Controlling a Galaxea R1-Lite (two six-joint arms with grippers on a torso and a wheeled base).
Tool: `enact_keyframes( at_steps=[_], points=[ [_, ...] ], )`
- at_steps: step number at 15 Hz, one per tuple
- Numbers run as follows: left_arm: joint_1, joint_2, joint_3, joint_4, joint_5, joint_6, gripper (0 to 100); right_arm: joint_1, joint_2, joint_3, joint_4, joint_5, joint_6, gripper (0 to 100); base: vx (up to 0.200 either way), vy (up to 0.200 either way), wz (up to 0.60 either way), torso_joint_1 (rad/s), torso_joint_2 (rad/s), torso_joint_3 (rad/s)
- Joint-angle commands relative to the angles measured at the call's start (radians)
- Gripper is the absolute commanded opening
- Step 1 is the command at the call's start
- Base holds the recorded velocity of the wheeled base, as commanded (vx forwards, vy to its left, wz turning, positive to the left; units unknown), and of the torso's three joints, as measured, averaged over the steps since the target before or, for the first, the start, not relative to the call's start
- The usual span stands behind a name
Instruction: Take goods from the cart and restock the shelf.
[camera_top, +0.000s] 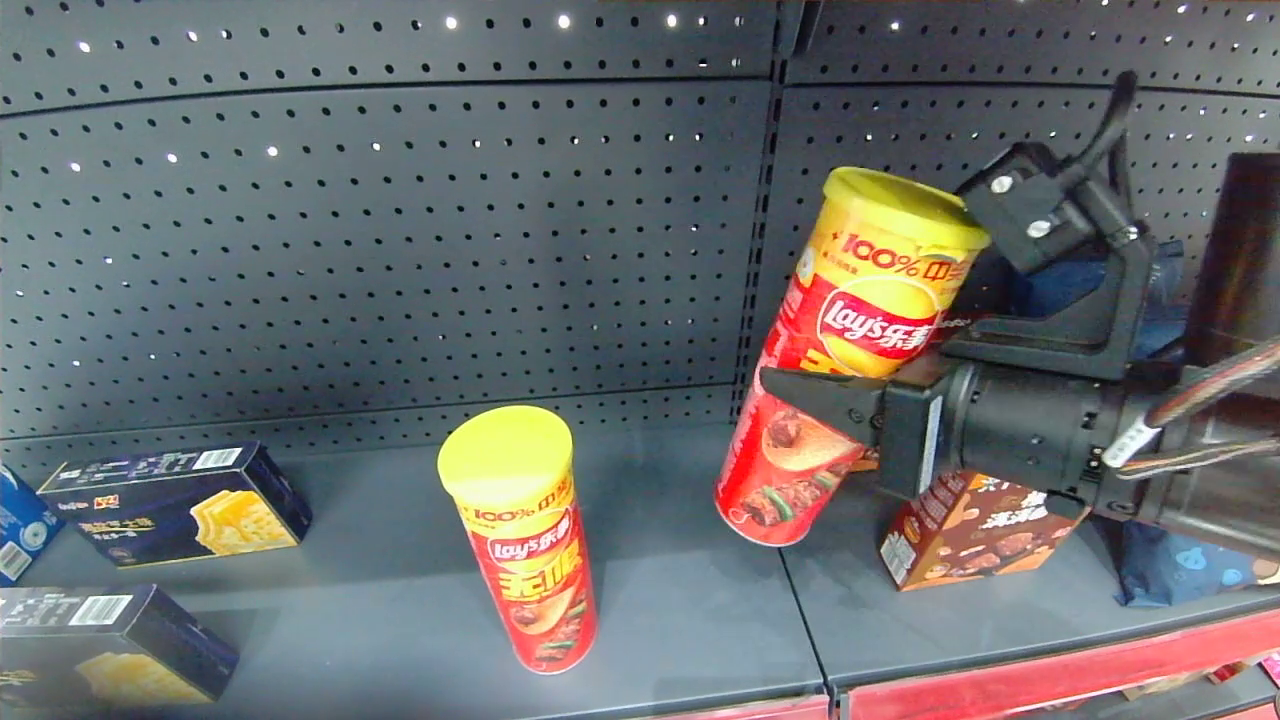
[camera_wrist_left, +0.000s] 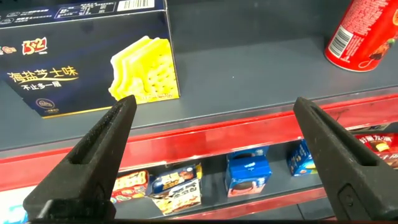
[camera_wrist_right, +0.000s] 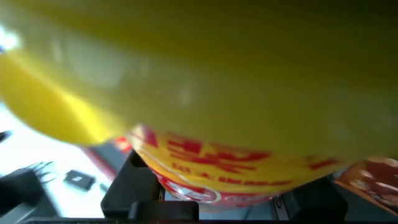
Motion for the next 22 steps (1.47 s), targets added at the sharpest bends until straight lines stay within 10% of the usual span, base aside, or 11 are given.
enact_keyframes(
  at_steps=[1,14,22],
  points=[
    [0.000,0.003,0.000,0.000,0.000,0.001,100,0.001,0.069,-0.007,-0.003,-0.013,-0.002,0,0.000,0.000,0.00,0.000,0.00,0.000],
    [0.000,0.003,0.000,0.000,0.000,-0.001,100,-0.092,0.313,-0.099,-0.226,-0.053,0.007,0,0.000,0.000,0.14,-0.001,0.00,-0.001],
    [0.000,0.003,0.000,0.000,0.000,-0.001,100,-0.135,0.440,-0.252,-0.189,0.096,-0.071,0,0.000,0.000,0.00,0.000,0.00,0.000]
  ],
)
